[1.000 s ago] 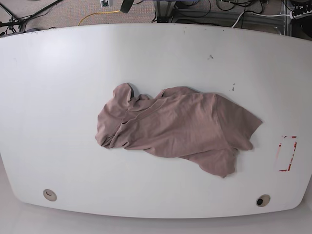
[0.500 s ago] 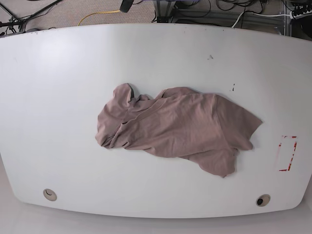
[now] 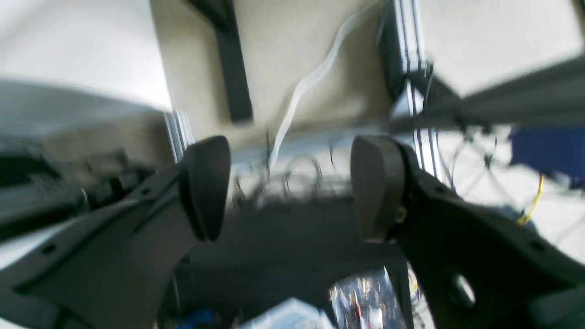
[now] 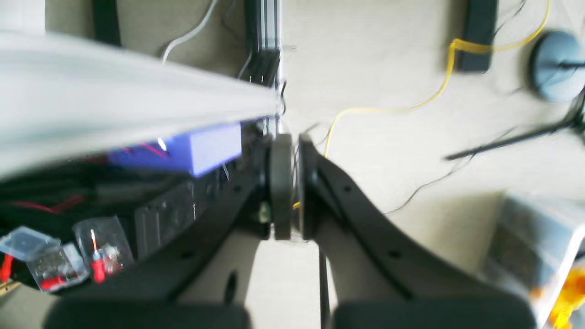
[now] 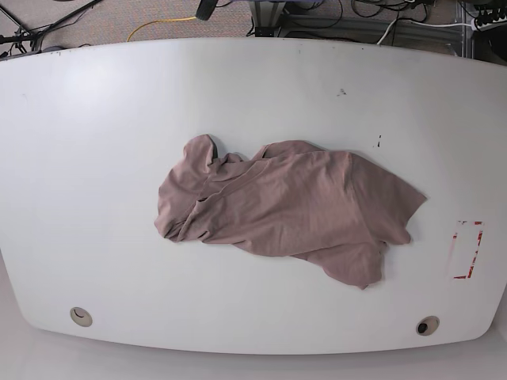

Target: Fold the T-shirt properly

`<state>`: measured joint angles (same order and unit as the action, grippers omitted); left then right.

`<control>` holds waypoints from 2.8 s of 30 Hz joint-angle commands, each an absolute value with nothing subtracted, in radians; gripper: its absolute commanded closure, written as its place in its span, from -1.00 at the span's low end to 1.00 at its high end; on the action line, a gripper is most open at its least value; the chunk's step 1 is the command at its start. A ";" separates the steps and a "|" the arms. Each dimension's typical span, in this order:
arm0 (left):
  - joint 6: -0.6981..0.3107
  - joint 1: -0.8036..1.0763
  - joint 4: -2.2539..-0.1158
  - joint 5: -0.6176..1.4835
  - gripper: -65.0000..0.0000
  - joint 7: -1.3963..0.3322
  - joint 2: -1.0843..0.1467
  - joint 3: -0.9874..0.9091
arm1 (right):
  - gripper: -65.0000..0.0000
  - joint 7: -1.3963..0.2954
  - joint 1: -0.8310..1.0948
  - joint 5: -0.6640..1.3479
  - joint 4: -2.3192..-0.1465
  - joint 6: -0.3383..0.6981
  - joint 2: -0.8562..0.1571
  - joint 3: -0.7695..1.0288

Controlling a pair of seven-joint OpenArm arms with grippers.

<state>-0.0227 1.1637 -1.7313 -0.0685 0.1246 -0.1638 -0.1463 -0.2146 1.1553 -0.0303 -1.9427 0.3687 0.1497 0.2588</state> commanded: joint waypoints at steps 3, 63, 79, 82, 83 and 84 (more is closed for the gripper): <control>-0.022 1.218 -1.853 -0.067 -0.18 0.134 -0.163 -0.151 | 0.94 -0.216 1.176 -0.030 -2.046 0.374 0.148 0.259; -0.021 0.862 -1.971 -0.077 -0.74 0.048 -0.025 -0.150 | 0.19 -0.822 -0.239 -0.028 -1.523 0.476 0.068 0.257; -0.021 0.855 -1.971 -0.077 -0.74 0.048 -0.053 -0.150 | 0.19 -0.731 -0.300 -0.028 -1.316 0.470 0.107 0.266; -0.021 0.854 -1.971 -0.077 -0.74 0.048 -0.053 -0.150 | 0.19 -0.690 -0.306 -0.028 -1.277 0.463 0.107 0.266; -0.021 0.854 -1.971 -0.077 -0.74 0.048 -0.054 -0.150 | 0.19 -0.679 -0.308 -0.028 -1.270 0.452 0.107 0.266; -0.021 0.854 -1.971 -0.077 -0.74 0.048 -0.058 -0.150 | 0.19 -0.668 -0.306 -0.028 -1.264 0.437 0.107 0.266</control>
<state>-0.0261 0.8448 -1.9541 -0.0776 0.0223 -0.0505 -0.1478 -0.7074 -0.2733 -0.0414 -1.2545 0.4522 0.1055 0.2684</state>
